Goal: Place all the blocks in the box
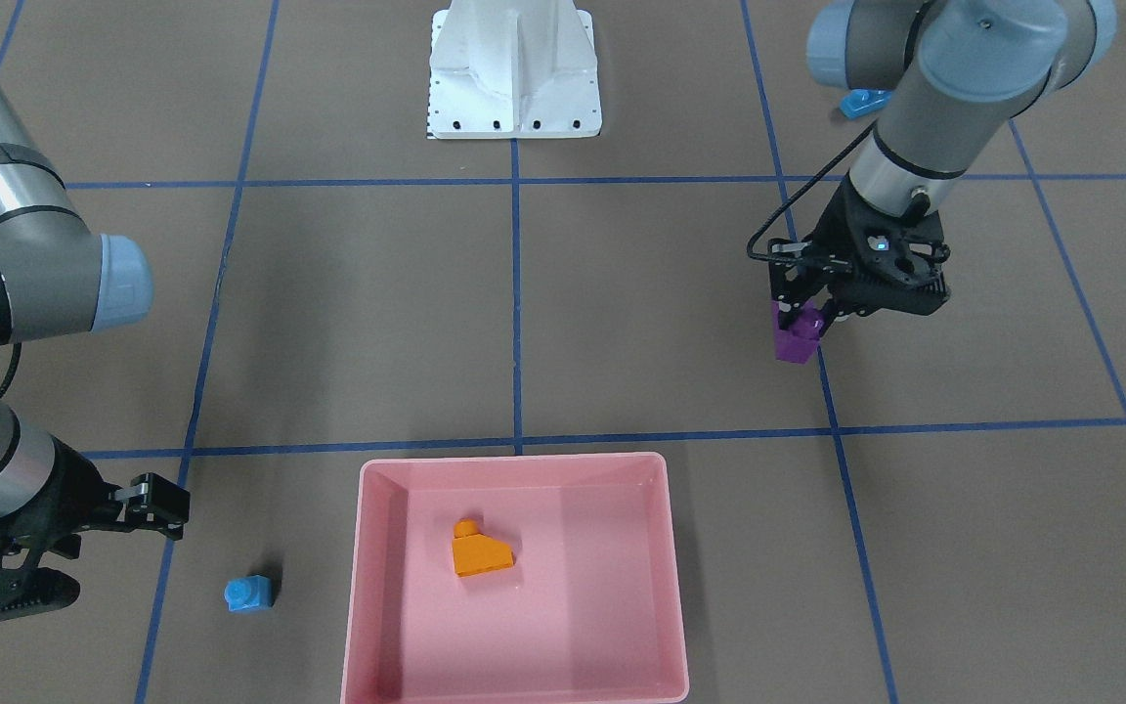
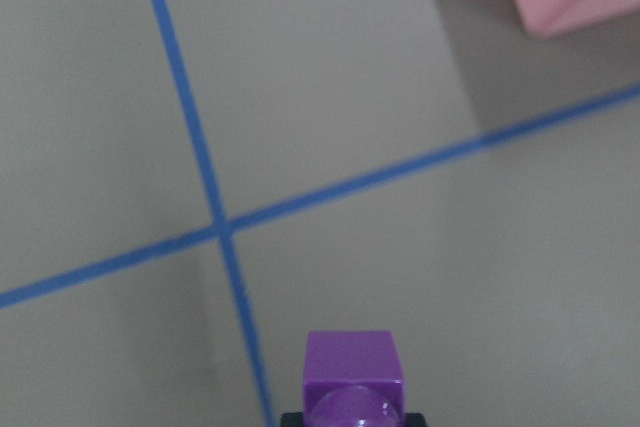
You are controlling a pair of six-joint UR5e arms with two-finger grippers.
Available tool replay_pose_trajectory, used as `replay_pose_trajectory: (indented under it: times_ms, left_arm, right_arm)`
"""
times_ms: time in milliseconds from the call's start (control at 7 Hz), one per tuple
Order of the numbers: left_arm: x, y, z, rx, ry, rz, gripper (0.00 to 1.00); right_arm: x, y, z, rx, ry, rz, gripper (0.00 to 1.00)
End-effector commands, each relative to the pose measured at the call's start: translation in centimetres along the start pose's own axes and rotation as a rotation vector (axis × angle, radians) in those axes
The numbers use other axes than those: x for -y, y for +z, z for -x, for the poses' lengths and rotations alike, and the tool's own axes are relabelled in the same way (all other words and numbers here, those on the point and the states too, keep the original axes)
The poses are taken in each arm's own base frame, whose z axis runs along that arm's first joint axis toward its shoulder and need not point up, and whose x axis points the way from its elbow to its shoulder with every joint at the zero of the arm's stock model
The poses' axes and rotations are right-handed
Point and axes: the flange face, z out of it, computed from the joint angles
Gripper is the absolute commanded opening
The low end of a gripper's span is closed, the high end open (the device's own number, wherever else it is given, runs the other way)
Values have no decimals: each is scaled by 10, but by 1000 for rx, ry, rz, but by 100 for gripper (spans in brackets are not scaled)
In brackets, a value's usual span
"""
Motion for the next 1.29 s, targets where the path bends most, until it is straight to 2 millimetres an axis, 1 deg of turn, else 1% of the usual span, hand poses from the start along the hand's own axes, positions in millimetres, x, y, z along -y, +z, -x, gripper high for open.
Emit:
replay_pose_trajectory:
  times_ms: [0,143,286,429,571,714,857,1000,1143]
  left_arm:
    - [107,9,-99,17,-211,4,0]
    - [148,27,-129,62,-280,34,0]
    - [163,43,-126,77,-295,15,0]
    - [172,70,-112,88,-344,-14,0]
    - [177,83,-109,90,-358,-14,35]
    - [173,79,-119,72,-340,-18,99]
    - [173,60,-128,35,-326,-23,100]
    - [174,36,-122,-50,-282,53,100]
    - [170,23,-68,-86,-209,88,100]
  right_arm:
    - [5,17,-1,-18,-13,-17,99]
    - [5,22,-5,-16,-16,-20,99]
    - [5,22,-3,-15,-19,-21,99]
    - [3,27,0,-13,-24,-16,99]
    - [0,31,7,-8,-33,-10,99]
    - [-5,38,13,-8,-43,0,99]
    - [-11,48,14,-12,-49,13,99]
    - [-11,61,18,-1,-78,-13,99]
    - [-4,75,16,5,-90,-34,98]
